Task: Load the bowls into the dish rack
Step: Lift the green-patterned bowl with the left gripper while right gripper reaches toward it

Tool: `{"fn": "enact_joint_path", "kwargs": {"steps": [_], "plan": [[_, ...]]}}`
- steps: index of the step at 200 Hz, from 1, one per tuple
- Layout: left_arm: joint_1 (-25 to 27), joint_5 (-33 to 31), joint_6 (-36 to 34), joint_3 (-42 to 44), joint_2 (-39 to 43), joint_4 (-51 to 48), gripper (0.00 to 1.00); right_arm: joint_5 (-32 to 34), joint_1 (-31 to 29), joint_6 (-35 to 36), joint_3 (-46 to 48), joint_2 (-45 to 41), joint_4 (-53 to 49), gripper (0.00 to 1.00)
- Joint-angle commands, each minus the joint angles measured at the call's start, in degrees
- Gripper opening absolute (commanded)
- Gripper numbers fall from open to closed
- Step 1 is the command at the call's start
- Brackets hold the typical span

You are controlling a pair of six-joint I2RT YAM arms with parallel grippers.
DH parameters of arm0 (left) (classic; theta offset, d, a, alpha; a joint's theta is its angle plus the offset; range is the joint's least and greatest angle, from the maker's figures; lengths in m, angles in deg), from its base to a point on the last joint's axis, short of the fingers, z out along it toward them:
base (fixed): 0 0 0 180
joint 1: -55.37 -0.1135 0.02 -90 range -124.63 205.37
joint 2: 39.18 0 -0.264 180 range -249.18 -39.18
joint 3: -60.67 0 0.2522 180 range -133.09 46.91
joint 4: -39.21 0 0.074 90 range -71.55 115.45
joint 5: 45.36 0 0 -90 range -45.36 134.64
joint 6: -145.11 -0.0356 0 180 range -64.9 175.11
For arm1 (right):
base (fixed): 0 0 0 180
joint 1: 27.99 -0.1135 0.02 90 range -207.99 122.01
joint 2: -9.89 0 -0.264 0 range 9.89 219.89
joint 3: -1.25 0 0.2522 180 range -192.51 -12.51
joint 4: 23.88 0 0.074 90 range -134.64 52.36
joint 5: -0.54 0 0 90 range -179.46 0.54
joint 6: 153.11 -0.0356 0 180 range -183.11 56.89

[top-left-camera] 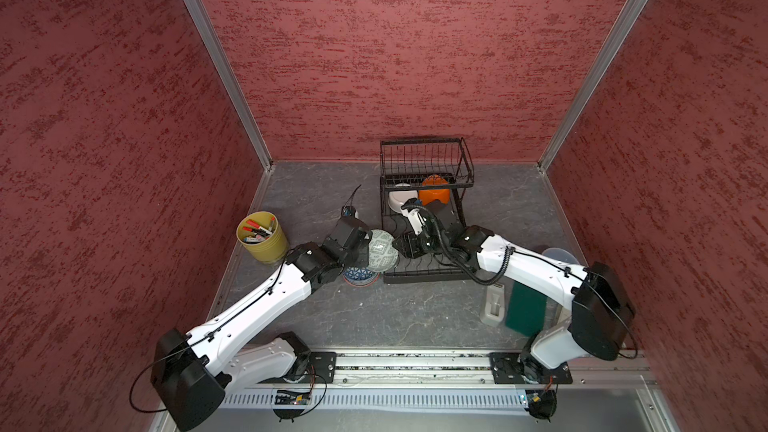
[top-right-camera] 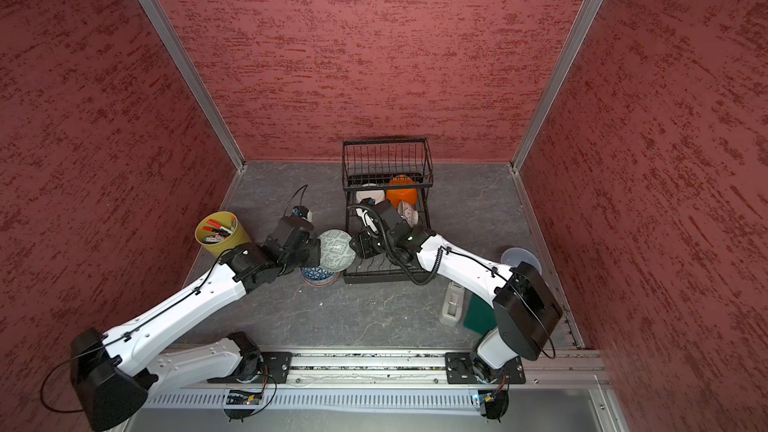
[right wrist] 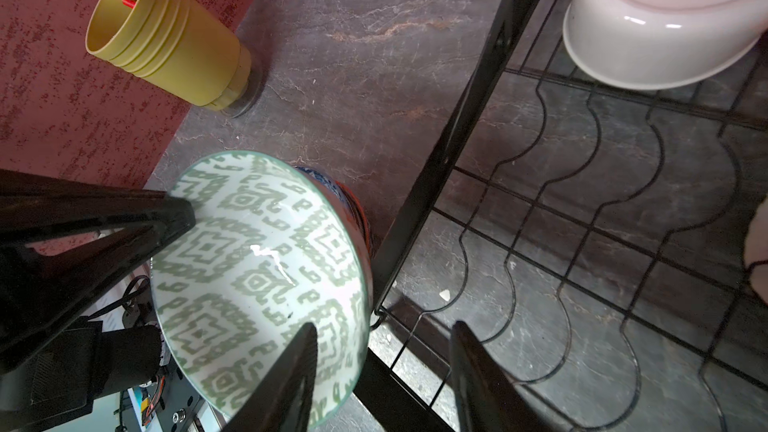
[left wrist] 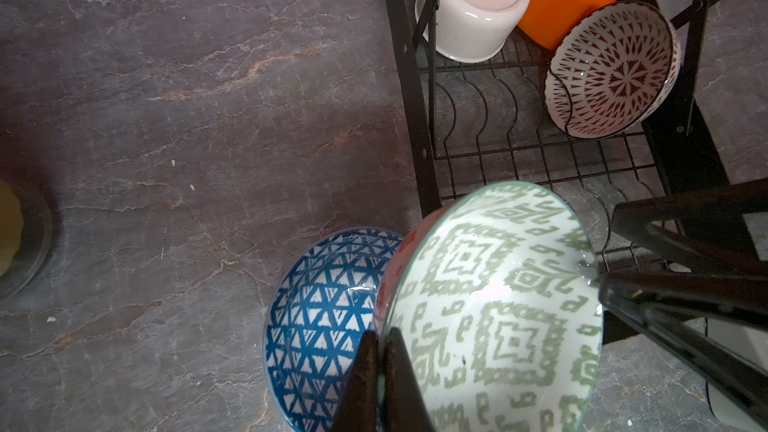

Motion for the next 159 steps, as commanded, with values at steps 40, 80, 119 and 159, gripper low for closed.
{"fn": "enact_joint_path", "kwargs": {"steps": [40,80,119,159], "plan": [[0.9,-1.0,0.3,-3.4,-0.9,3.7,0.0,0.5,-0.4,-1.2,-1.9,1.9,-0.2,0.43],[1.7,-1.2,0.9,-3.1,-0.9,4.4,0.0,1.5,-0.3,-1.8,-2.0,1.9,0.2,0.35],[2.6,-1.3,1.8,-2.7,-1.7,5.8,0.0,2.9,-0.4,-2.1,-2.2,2.2,-0.1,0.26],[3.6,-1.5,1.9,-3.4,-4.1,6.0,0.0,5.1,-0.4,-2.2,-2.4,2.3,-1.1,0.21]]}}
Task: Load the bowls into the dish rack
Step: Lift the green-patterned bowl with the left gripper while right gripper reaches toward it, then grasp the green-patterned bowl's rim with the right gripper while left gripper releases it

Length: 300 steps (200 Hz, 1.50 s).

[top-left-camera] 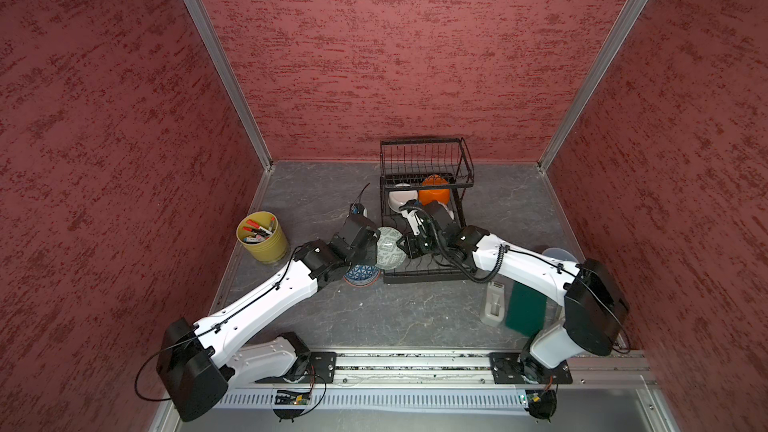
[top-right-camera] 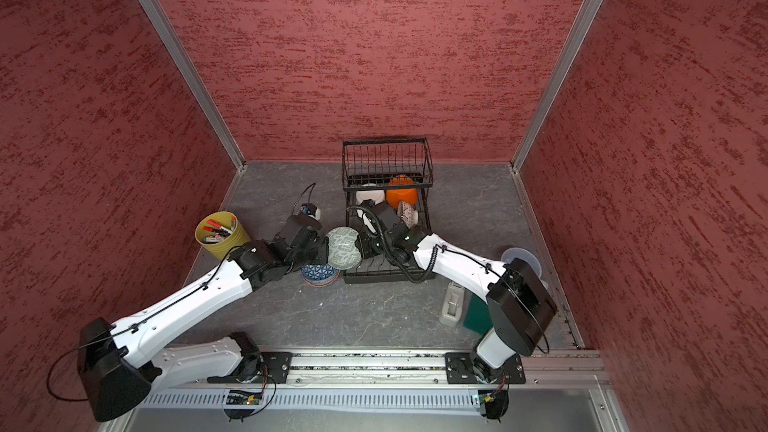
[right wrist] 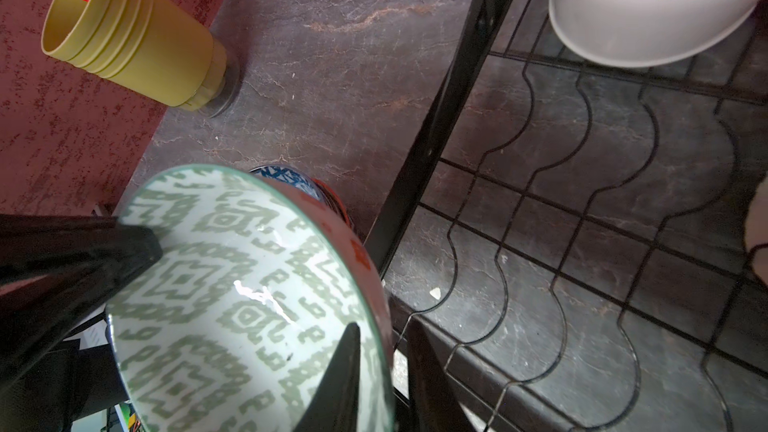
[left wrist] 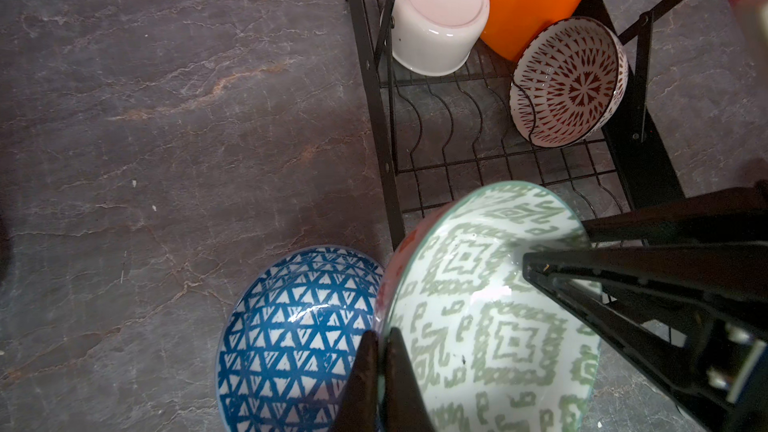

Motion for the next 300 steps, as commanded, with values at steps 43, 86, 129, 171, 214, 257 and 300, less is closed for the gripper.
{"fn": "enact_joint_path", "kwargs": {"steps": [43,86,129,171,214,257,300], "plan": [[1.4,-2.2,1.0,-2.7,-2.3,2.2,0.0,4.9,-0.4,-0.5,-1.8,0.5,-1.5,0.14],[1.4,-2.5,0.9,-2.6,-1.9,2.9,0.0,4.3,-0.4,-0.4,-1.7,1.0,-1.4,0.15],[1.4,-2.7,0.7,-2.6,-1.9,3.4,0.0,4.2,-0.4,-0.2,-1.7,1.7,-1.7,0.15],[1.5,-2.7,0.8,-2.6,-2.1,3.6,0.0,6.0,-0.4,-0.5,-1.7,1.4,-1.9,0.0],[1.5,-2.7,1.1,-1.8,-1.7,3.6,0.17,8.3,-0.4,-0.8,-1.6,-0.2,-2.1,0.0],[1.5,-3.0,1.2,-0.1,0.2,4.6,0.46,9.6,-0.4,-0.9,-1.8,-1.1,-2.3,0.0],[1.2,-2.9,1.0,0.3,0.3,4.9,0.77,9.7,-0.4,-1.1,-1.9,-1.2,-2.0,0.0]]}}
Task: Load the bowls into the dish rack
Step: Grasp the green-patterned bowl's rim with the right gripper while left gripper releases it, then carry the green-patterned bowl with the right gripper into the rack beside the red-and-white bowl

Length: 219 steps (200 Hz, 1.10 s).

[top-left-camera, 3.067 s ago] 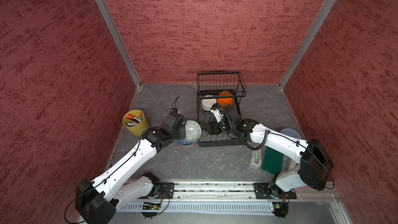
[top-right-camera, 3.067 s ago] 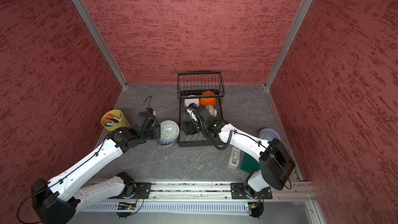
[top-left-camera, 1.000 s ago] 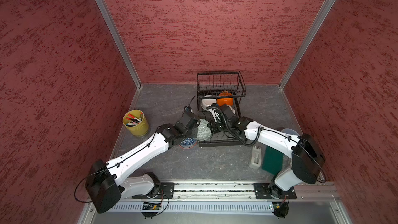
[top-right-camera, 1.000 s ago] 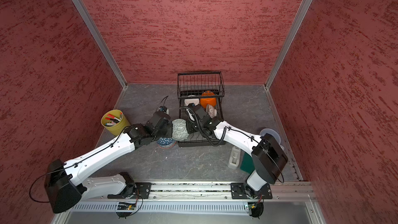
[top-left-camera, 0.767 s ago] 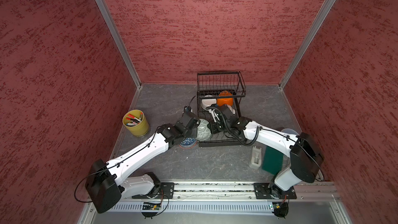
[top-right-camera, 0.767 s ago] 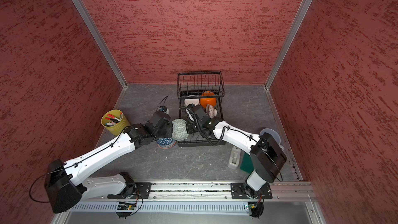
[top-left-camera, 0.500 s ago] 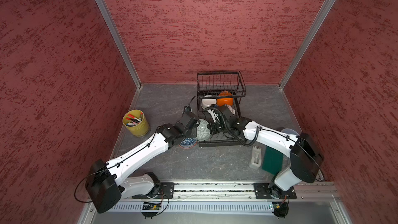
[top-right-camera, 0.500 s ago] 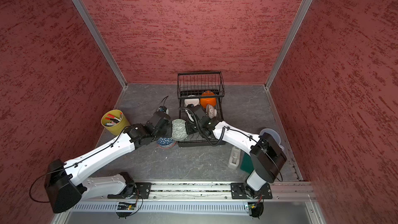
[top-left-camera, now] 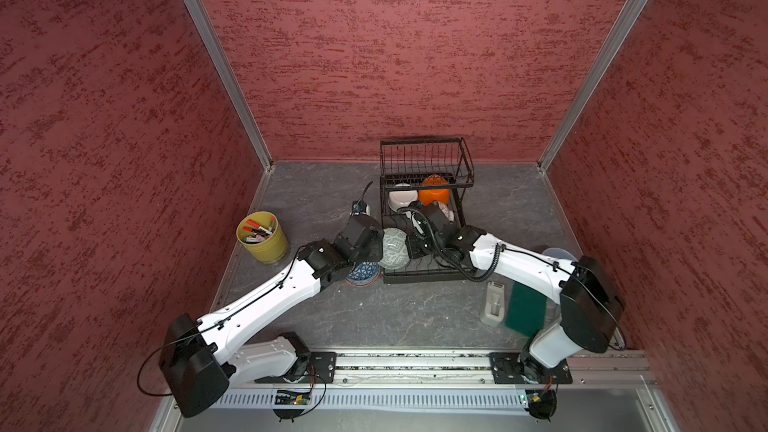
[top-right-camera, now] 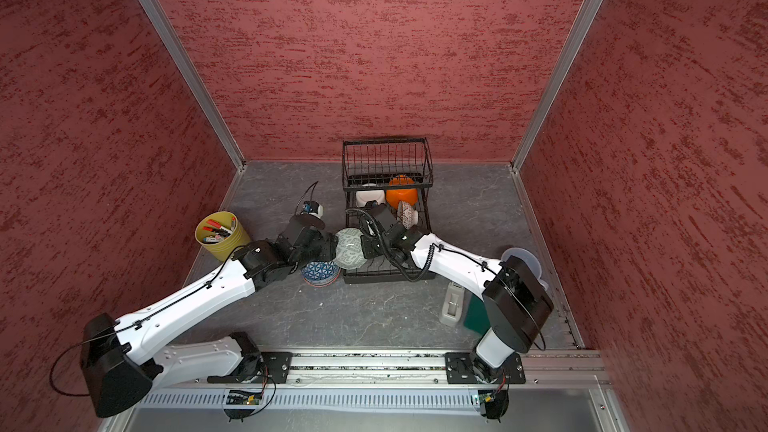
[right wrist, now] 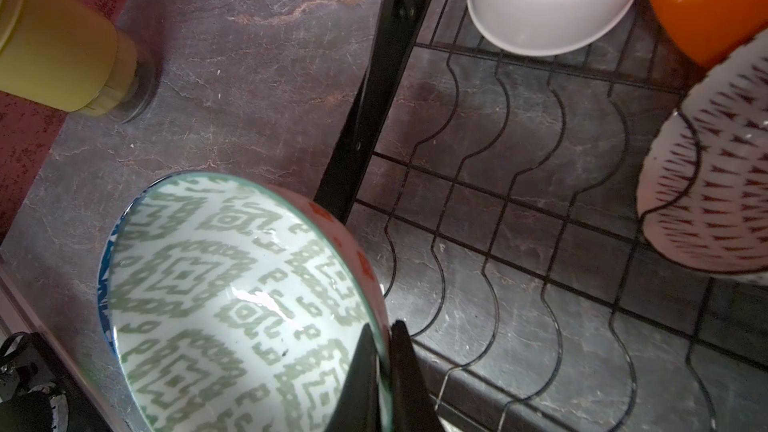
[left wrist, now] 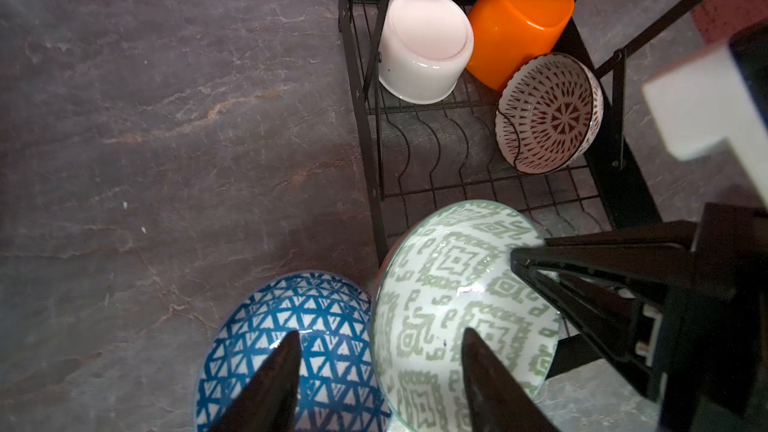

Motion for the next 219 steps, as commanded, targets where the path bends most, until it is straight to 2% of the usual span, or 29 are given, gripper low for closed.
{"fn": "enact_joint_path", "kwargs": {"steps": [1,12,15,55,102,144,219], "plan": [[-0.1,-0.4,-0.2,0.5,0.6,1.4,0.78,1.2,0.0,-1.1,-1.6,-2.2,1.5,0.0],[-0.1,-0.3,-0.2,0.7,0.9,1.6,0.98,0.9,-0.1,-1.0,-1.5,-2.5,1.9,0.0],[-0.1,-0.3,-0.2,0.8,0.9,1.6,1.0,0.8,-0.1,-1.1,-1.5,-2.5,2.0,0.0],[-0.2,-0.2,-0.4,1.5,2.1,2.2,0.99,1.7,-0.1,-0.6,-1.7,-3.2,1.3,0.0],[-0.5,-0.6,-0.9,3.3,5.3,3.6,0.99,7.3,0.0,1.6,-3.5,-4.0,-3.7,0.0],[-0.9,1.7,-0.7,7.2,9.6,8.1,1.0,15.5,0.0,2.4,-5.7,-4.4,-7.5,0.0],[-3.0,3.1,-1.1,8.7,11.4,8.3,0.99,31.4,-0.1,5.3,-9.3,-2.3,-11.4,0.0]]}}
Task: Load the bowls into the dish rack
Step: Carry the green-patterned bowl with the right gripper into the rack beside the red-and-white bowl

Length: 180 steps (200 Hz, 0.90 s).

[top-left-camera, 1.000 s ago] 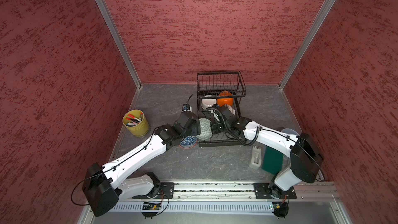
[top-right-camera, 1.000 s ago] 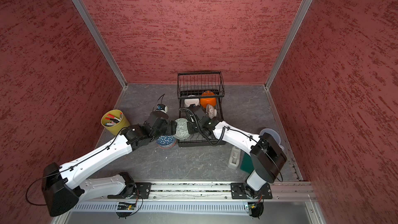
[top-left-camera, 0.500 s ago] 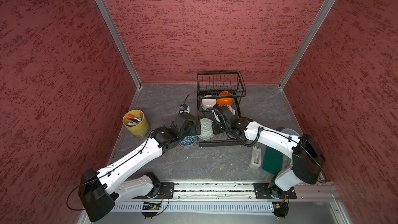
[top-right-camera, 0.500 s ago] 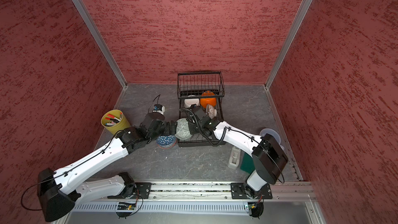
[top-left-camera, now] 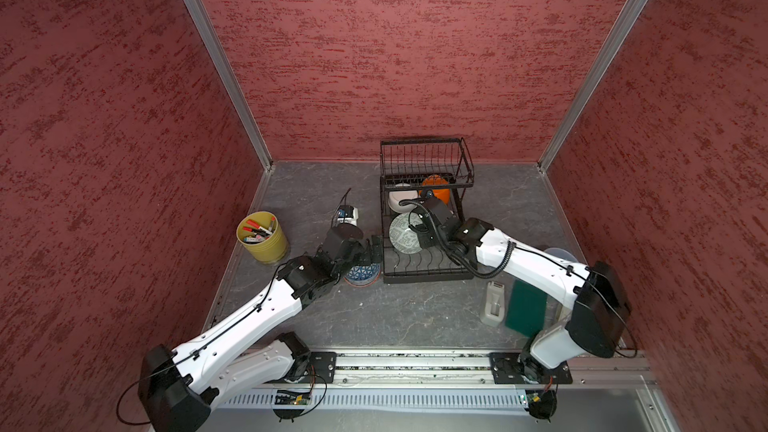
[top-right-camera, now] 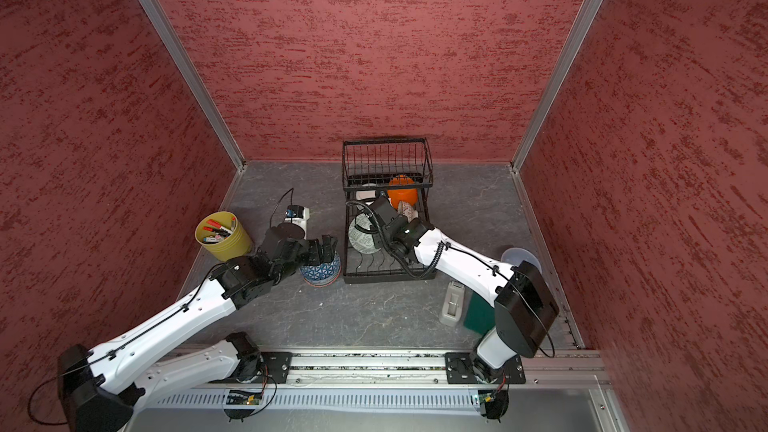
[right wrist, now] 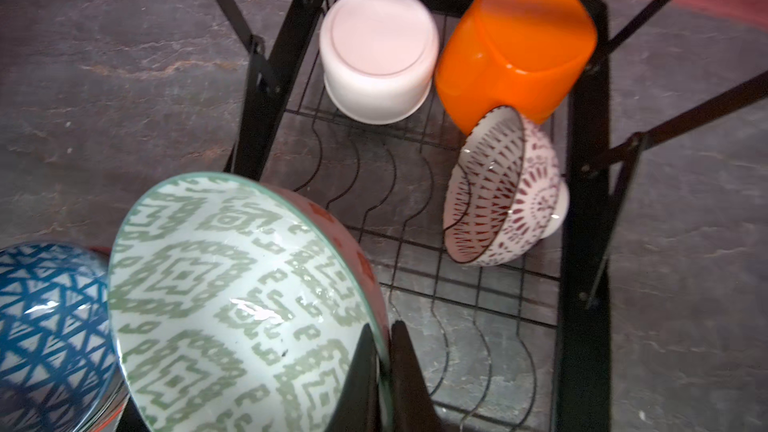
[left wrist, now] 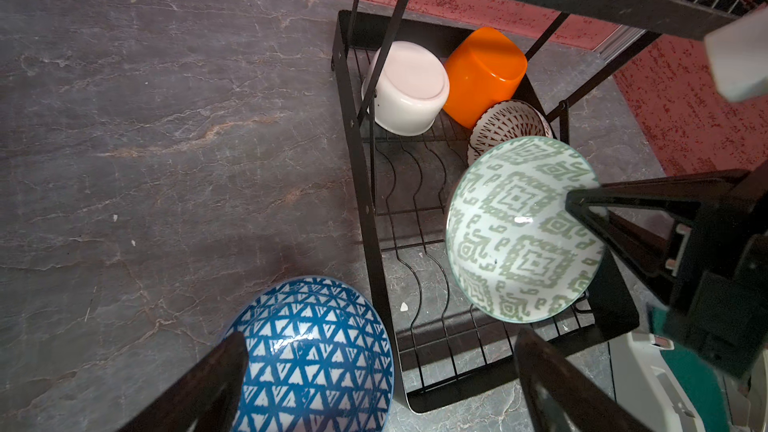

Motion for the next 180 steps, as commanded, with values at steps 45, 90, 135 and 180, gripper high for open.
{"fn": "enact_joint_path", "kwargs": {"steps": [45,90,135,180], "plan": [[-2.4,2.6,-1.1,1.3,1.3,1.7,1.0,17.0,-0.4,3.4,-3.4,2.7,0.9,0.0],[-3.1,2.9,-0.7,2.3,2.2,1.6,0.99,21.4,-2.1,4.8,-3.6,6.0,4.0,0.0],[-3.7,2.9,-0.5,2.8,3.0,0.9,0.99,26.7,-4.2,7.7,-4.1,9.5,8.4,0.0],[-4.0,2.6,0.0,3.7,3.7,1.0,1.0,33.6,-4.7,10.9,-5.6,13.8,11.9,0.0]]}}
